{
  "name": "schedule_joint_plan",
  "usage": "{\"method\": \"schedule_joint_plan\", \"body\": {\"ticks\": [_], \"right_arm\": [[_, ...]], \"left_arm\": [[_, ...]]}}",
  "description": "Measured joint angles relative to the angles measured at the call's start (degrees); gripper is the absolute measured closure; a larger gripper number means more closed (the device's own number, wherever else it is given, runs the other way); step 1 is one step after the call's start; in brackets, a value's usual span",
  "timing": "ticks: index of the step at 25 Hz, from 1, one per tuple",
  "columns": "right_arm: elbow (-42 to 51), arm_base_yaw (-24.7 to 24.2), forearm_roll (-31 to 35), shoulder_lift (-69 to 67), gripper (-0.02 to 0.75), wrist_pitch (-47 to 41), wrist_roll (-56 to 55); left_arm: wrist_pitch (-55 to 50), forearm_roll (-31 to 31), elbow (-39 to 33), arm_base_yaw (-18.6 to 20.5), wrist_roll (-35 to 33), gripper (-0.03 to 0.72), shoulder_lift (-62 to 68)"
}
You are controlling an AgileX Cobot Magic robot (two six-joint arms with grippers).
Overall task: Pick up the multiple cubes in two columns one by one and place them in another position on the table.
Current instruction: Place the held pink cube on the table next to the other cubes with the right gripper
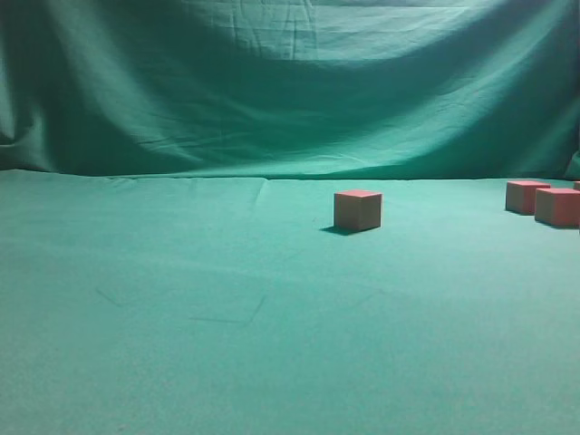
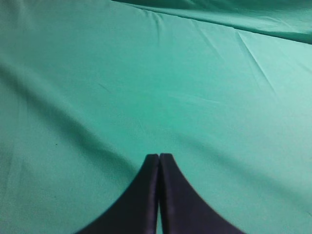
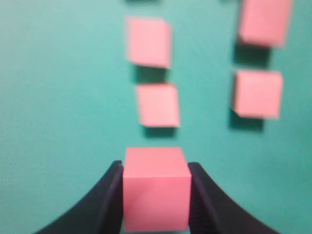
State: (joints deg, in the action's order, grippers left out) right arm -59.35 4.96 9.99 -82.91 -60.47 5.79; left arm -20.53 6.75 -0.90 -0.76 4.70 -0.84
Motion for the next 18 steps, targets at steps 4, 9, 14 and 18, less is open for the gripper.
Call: {"method": "schedule_joint_plan", "body": {"ticks": [4,9,14,18], "right_arm": [[-11.0,10.1,0.0,-0.5,0.465,-2.4,3.1],[-26.2,22.8,-7.3,-9.5,0.465,-6.4,4.6],[-39.6,32.0,-12.6,-23.6,0.465,-9.0,7.4],[-47.8,35.6,-13.1,-33.2,0.465,-10.0,10.0]], "left_arm": [[0.0,0.0,0.0,0.0,0.0,0.688,0.0],[0.0,0.0,0.0,0.0,0.0,0.688,0.0],[0.0,0.0,0.0,0.0,0.0,0.688,0.0],[0.0,0.0,0.0,0.0,0.0,0.688,0.0]]}}
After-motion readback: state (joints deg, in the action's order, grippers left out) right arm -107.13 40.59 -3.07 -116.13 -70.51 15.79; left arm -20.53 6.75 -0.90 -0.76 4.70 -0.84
